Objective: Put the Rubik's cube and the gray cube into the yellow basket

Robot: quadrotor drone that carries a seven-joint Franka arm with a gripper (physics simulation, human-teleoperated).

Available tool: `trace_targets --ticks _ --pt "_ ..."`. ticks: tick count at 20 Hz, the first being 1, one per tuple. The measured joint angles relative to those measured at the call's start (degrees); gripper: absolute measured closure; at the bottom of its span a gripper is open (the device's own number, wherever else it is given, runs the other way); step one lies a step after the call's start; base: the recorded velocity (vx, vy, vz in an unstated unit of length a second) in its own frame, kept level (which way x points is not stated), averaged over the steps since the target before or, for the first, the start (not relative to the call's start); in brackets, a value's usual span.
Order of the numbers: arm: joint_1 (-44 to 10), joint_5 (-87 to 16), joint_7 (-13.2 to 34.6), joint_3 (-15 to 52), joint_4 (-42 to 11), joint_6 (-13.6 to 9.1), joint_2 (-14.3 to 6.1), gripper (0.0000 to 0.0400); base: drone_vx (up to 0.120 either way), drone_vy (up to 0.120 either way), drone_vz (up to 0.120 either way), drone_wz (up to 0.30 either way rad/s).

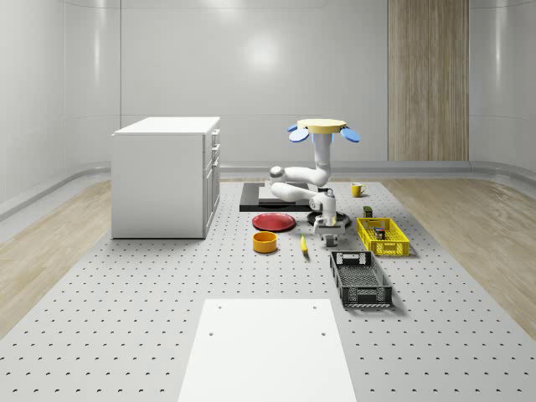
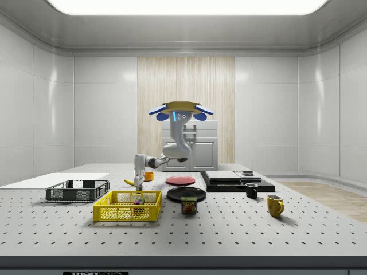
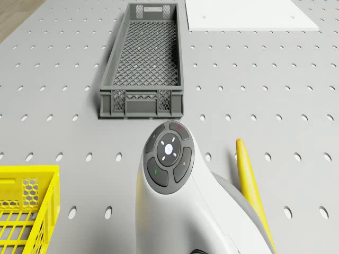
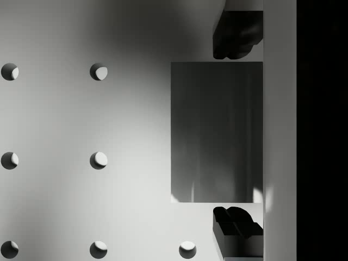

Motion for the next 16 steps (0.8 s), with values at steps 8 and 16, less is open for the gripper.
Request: trace_targets --ticks 8,16 --pt "0.0 -0.5 -0.1 -0.5 0.1 0.0 0.3 0.0135 0.0 0.0 0.0 0.0" --pt "0.2 -0.4 -0.1 -0.3 0.0 -0.4 0.5 0.0148 0.0 0.0 0.0 0.0"
